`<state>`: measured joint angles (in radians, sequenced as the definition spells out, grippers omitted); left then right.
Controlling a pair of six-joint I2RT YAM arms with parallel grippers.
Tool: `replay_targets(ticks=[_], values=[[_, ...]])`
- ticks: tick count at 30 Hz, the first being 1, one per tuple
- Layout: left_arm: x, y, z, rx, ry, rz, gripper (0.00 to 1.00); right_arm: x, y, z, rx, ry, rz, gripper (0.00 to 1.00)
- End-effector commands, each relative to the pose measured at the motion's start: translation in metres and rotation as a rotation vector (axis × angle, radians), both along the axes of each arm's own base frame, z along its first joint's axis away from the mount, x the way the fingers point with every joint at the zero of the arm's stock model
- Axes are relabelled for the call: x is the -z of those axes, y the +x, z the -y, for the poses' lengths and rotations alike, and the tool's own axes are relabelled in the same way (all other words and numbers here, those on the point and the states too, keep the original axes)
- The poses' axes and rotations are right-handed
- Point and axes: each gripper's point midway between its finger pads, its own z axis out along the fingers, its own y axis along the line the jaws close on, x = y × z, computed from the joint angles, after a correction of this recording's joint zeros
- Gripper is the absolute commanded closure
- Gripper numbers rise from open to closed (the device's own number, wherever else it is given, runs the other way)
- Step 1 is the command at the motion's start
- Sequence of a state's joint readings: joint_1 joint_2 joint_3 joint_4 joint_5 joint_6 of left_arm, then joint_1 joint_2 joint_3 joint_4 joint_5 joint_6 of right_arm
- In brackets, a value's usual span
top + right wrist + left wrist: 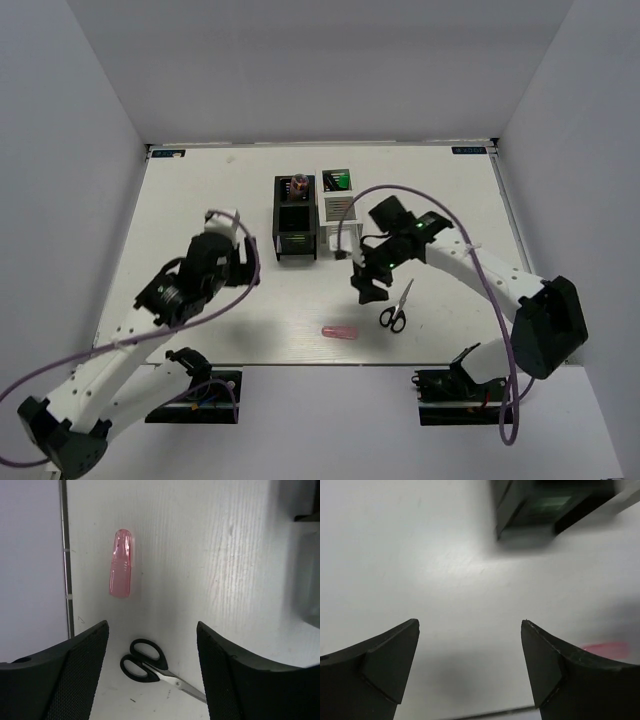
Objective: Sort the stationery into containers
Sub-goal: Pick up the pen from the center of the board.
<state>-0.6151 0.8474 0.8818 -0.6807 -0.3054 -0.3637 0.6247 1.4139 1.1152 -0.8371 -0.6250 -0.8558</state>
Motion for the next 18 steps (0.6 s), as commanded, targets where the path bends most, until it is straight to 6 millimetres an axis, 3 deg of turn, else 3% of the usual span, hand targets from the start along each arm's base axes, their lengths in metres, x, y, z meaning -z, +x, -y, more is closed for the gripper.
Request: replay_targets(ticks=[1, 7, 14, 18], values=[[0.053, -0.043, -0.050, -0.130, 0.103, -0.137, 0.07, 0.027, 0.018, -0.002, 0.181, -0.230, 0.063, 0.27], [0.081, -0.059, -0.057, -0.157, 0.064, -0.213, 0.03, 0.070, -0.006, -0.021, 0.205, -0.411, 0.108, 0.27], [0.100, -0.066, -0.064, -0.216, -0.064, -0.321, 0.03, 0.090, -0.028, -0.043, 0.166, -0.447, 0.137, 0.27], [0.103, -0.069, -0.072, -0.241, -0.087, -0.332, 0.03, 0.103, -0.034, -0.042, 0.169, -0.475, 0.184, 0.27]])
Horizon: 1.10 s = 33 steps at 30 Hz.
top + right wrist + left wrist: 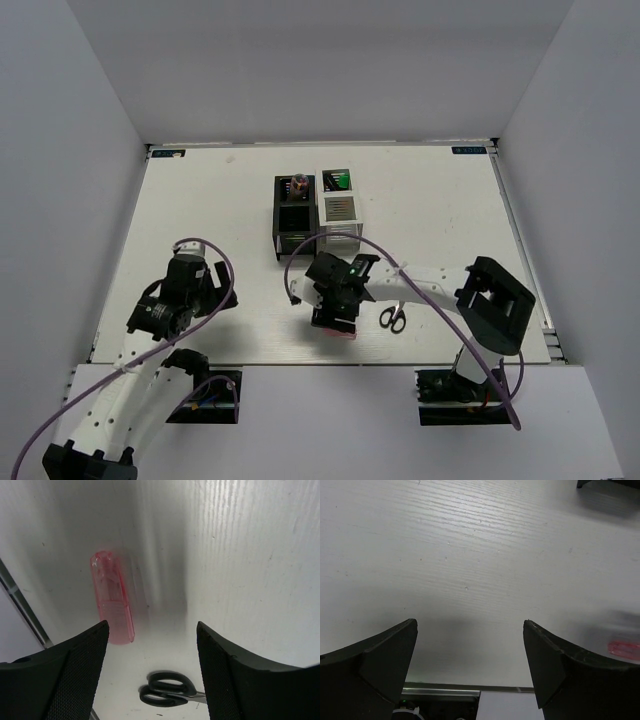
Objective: Sort the stationery into containers
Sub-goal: Pick up the pen from the center of the board.
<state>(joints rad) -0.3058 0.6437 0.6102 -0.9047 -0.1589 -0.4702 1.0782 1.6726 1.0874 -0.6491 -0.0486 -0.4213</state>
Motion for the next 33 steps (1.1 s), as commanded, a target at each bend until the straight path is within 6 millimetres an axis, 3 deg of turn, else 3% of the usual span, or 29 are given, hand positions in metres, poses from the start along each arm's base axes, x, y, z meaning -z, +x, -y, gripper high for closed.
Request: replay_targets(ticks=[1, 5, 10, 12, 16, 21, 23, 26, 29, 33], values=[[0.001, -0.007, 0.005, 0.025, -0.060, -0.014, 0.03, 0.008, 0.001, -0.003, 0.034, -0.011, 0.066, 0.27], [0.002, -0.011, 0.001, 0.004, -0.079, -0.012, 0.02, 0.016, -0.012, -0.002, 0.008, -0.035, 0.065, 0.27], [0.005, -0.012, 0.001, -0.008, -0.087, -0.012, 0.02, 0.033, -0.013, 0.001, -0.006, -0.098, 0.099, 0.27], [0.003, -0.012, -0.001, -0.016, -0.085, -0.005, 0.02, 0.041, -0.016, 0.003, -0.016, -0.122, 0.093, 0.32], [0.001, -0.012, -0.002, -0.020, -0.080, 0.008, 0.02, 0.052, -0.029, 0.011, -0.027, -0.166, 0.016, 0.69], [-0.001, -0.013, -0.002, -0.014, -0.082, 0.009, 0.02, 0.053, -0.058, 0.017, -0.092, -0.175, -0.149, 0.99], [-0.002, -0.013, -0.002, -0.016, -0.085, 0.015, 0.02, 0.043, -0.063, 0.016, -0.129, -0.161, -0.177, 1.00], [-0.004, -0.012, -0.001, -0.013, -0.087, 0.024, 0.02, 0.010, -0.045, 0.000, -0.176, -0.094, -0.098, 1.00], [-0.003, -0.013, -0.001, -0.012, -0.087, 0.016, 0.02, -0.056, -0.010, -0.041, -0.189, 0.053, 0.047, 1.00], [-0.001, -0.013, -0.001, -0.020, -0.094, 0.015, 0.02, -0.121, 0.036, -0.086, -0.149, 0.256, 0.234, 1.00]])
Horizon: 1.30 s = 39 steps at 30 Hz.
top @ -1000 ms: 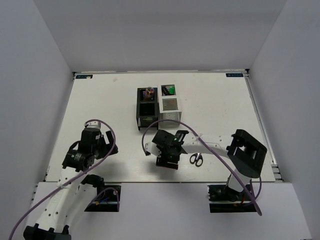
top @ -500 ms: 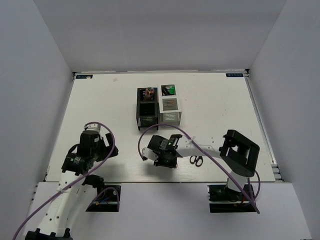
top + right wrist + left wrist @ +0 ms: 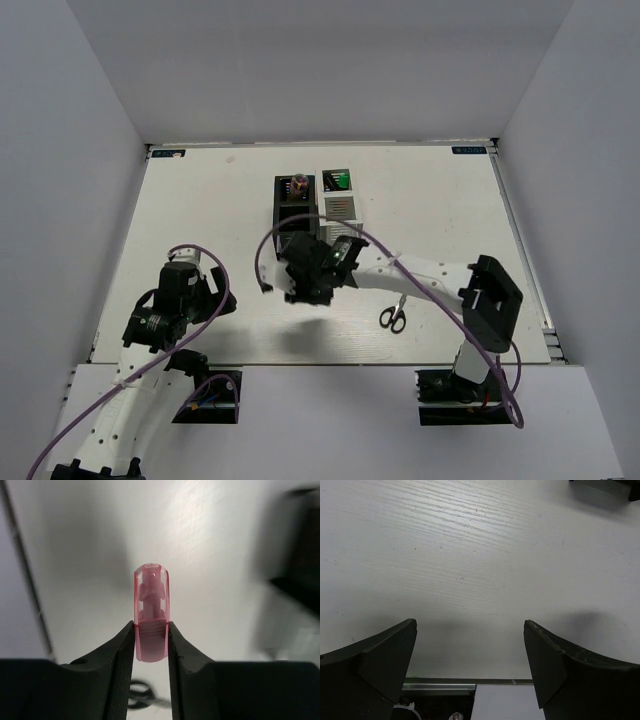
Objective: Sort the stationery into containers
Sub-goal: Pick up the pen from the center of the board, then place the pen in the storage box.
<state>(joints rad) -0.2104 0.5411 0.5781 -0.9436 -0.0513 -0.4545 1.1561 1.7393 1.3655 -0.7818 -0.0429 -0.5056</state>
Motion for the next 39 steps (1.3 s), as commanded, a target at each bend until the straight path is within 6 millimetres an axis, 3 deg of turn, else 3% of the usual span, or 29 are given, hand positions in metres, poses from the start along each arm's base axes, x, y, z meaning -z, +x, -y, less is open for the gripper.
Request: replay_targets(ticks=[1, 3, 6, 7, 10, 12, 14, 15, 18, 20, 21, 26, 39], values=[[-0.001, 0.000, 0.002, -0.008, -0.019, 0.000, 0.02, -0.086, 0.058, -0.040, 0.053, 0.273, 0.237, 1.00], [-0.001, 0.000, 0.003, -0.006, -0.023, -0.003, 0.02, -0.109, 0.085, -0.059, 0.106, 0.386, 0.327, 1.00], [-0.001, 0.000, 0.002, -0.010, -0.021, -0.010, 0.02, -0.126, 0.119, -0.065, 0.212, 0.444, 0.408, 1.00], [-0.002, 0.000, 0.002, -0.011, -0.020, -0.010, 0.02, -0.141, 0.133, -0.075, 0.271, 0.517, 0.449, 1.00], [-0.005, 0.002, 0.003, -0.014, -0.025, -0.007, 0.02, -0.153, 0.161, -0.082, 0.371, 0.629, 0.470, 1.00], [-0.005, 0.003, 0.003, -0.020, -0.028, -0.017, 0.02, -0.150, 0.176, -0.082, 0.447, 0.704, 0.433, 1.00], [-0.004, 0.003, 0.004, -0.019, -0.027, -0.023, 0.02, -0.161, 0.189, -0.085, 0.519, 0.790, 0.397, 1.00], [-0.003, 0.004, 0.004, -0.022, -0.028, -0.026, 0.02, -0.149, 0.195, -0.086, 0.529, 0.787, 0.354, 1.00], [-0.002, 0.005, 0.004, -0.025, -0.030, -0.034, 0.02, -0.144, 0.216, -0.086, 0.597, 0.851, 0.270, 1.00], [-0.002, 0.006, 0.004, -0.025, -0.030, -0.033, 0.02, -0.142, 0.212, -0.094, 0.574, 0.886, 0.170, 1.00], [-0.001, 0.005, 0.004, -0.024, -0.029, -0.036, 0.02, -0.139, 0.221, -0.088, 0.592, 0.890, 0.156, 1.00], [0.002, 0.005, 0.003, -0.025, -0.018, -0.043, 0.02, -0.128, 0.217, -0.090, 0.539, 0.921, 0.024, 1.00], [0.005, 0.004, 0.005, -0.016, -0.030, -0.046, 0.02, -0.091, 0.214, -0.085, 0.530, 0.872, -0.039, 1.00]])
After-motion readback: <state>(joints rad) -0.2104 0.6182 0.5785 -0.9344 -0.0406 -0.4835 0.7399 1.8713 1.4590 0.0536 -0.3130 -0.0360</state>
